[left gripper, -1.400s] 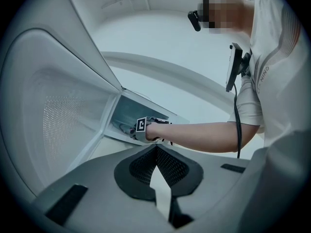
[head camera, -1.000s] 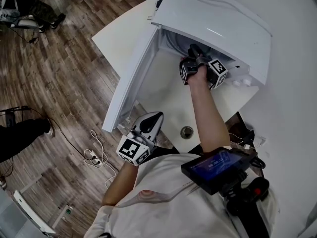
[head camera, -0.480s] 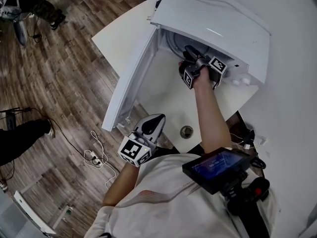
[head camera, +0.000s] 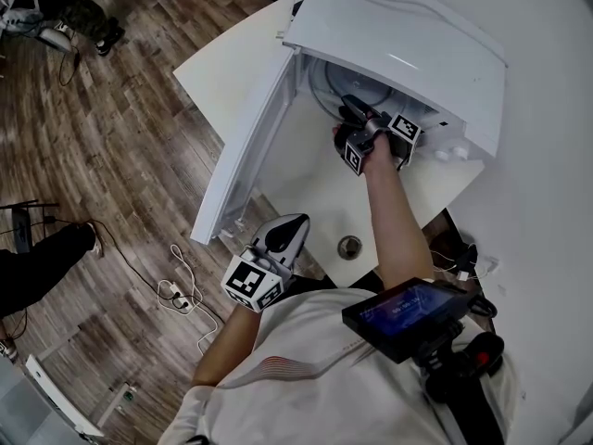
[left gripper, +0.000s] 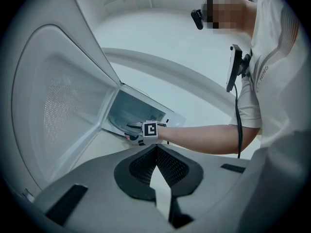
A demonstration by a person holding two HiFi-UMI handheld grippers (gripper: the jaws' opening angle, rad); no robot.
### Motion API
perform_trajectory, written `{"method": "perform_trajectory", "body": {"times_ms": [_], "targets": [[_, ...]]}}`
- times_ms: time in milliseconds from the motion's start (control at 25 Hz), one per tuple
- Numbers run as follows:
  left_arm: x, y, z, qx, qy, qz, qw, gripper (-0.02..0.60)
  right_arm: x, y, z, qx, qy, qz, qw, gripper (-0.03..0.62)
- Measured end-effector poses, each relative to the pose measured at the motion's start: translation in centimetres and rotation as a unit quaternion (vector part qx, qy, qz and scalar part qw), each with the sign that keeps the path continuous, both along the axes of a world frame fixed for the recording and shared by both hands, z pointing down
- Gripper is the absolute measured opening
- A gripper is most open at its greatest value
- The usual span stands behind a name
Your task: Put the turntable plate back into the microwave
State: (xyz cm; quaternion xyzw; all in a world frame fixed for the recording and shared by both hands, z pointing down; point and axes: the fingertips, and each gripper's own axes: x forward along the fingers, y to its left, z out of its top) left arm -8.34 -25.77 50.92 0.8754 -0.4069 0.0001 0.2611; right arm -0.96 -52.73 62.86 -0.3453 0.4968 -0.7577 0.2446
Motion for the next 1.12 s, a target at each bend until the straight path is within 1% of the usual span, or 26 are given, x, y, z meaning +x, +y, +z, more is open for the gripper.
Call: {"method": "perform_trajectory", "body": {"times_ms": [360,520,720,800,880,920,1000,1120], "targets": [[0.1,0.7,-0.1,0.002,0.000,0.001,1.0000,0.011,-0.6,1.1,-0.5,0.035,-0.003,-0.033,0.999,0.133],[-0.1,1.1,-0.2,0.003,0.000,0.001,1.0000,0.011,-0.9,2.8,-0.8,0.050,0.008,-0.060,0.997,0.133],[-0.2,1.5,-0.8,0.012,0.000,0.004,0.9999,0.011,-0.6,6.0,-1.9,0.083,0.020,-0.103,0.991,0.133],[-0.4,1.9,-1.1,0.016,-0.001,0.006,0.9999,0.011,-0.4,8.1,-3.0,0.106,0.031,-0.124,0.986,0.132],[-0.6,2.2,-1.6,0.023,-0.002,0.011,0.9997,0.011,0.3,10.2,-4.7,0.138,0.042,-0.129,0.981,0.132],[-0.7,2.3,-1.9,0.028,-0.003,0.015,0.9995,0.011,0.8,11.2,-5.6,0.155,0.050,-0.125,0.979,0.109],[-0.8,2.5,-2.5,0.039,-0.007,0.025,0.9989,0.011,2.1,12.9,-7.6,0.194,0.072,-0.110,0.972,0.008],[-1.1,3.6,-3.8,0.052,-0.011,0.041,0.9977,0.011,3.5,16.6,-10.8,0.247,0.100,-0.099,0.959,0.005]]}}
